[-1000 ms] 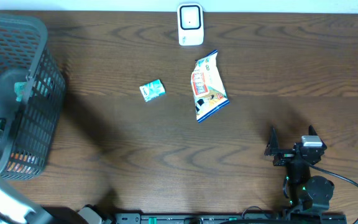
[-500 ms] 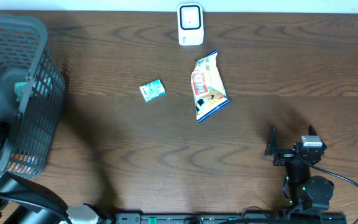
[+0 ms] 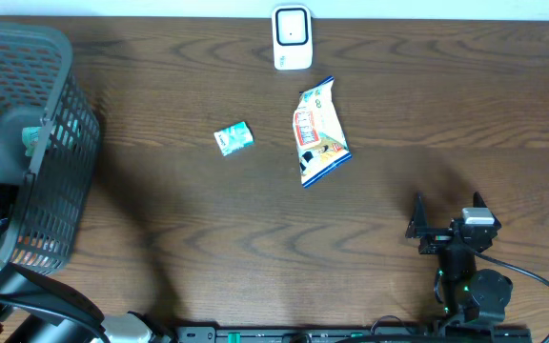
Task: Scan the item barcode
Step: 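Reach into the basket and grasp the orange tissue pack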
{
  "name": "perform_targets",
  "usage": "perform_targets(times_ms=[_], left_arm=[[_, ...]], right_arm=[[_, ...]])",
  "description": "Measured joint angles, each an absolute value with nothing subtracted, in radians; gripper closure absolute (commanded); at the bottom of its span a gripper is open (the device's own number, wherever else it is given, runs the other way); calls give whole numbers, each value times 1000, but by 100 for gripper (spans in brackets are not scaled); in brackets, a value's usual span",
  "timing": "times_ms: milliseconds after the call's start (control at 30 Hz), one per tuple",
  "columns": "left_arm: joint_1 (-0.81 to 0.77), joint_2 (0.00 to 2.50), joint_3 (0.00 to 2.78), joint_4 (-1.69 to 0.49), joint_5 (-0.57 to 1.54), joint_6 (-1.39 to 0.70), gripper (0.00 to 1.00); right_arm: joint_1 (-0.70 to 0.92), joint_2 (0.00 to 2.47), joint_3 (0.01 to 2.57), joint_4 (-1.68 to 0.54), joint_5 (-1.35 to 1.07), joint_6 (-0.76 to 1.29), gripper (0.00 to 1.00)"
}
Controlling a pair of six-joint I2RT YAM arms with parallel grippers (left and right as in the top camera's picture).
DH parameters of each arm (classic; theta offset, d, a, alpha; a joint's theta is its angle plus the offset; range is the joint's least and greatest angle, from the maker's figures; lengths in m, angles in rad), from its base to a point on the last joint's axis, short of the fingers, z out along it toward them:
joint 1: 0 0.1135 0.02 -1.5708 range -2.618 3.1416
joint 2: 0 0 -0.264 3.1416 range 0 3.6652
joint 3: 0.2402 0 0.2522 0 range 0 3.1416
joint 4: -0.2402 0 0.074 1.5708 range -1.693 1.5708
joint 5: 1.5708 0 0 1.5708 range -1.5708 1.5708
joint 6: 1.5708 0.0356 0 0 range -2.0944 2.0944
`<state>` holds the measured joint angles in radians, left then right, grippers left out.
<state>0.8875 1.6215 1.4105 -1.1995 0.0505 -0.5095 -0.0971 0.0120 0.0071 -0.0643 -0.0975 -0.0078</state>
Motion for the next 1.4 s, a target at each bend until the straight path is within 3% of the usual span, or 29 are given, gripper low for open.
perform_targets(times_ms=[367, 967, 1067, 1167, 1367, 1400], left_arm=[[888, 1642, 1407, -1188, 39, -497, 2], [888, 1908, 1397, -1134, -46, -497, 2], [889, 1930, 1390, -1112, -44, -498, 7], [888, 1953, 1367, -1086, -43, -495, 21], [888, 1972, 1367, -1074, -26, -499, 91], [888, 1973, 1367, -1077, -28, -495, 93]], right_arm=[[-97, 12, 7, -64, -97, -8, 1], [-97, 12, 7, -64, -97, -8, 1], [-97, 12, 7, -64, -97, -8, 1], [-97, 12, 7, -64, -97, -8, 1], [-97, 12, 7, -64, -97, -8, 1], [-97, 12, 7, -64, -97, -8, 1]])
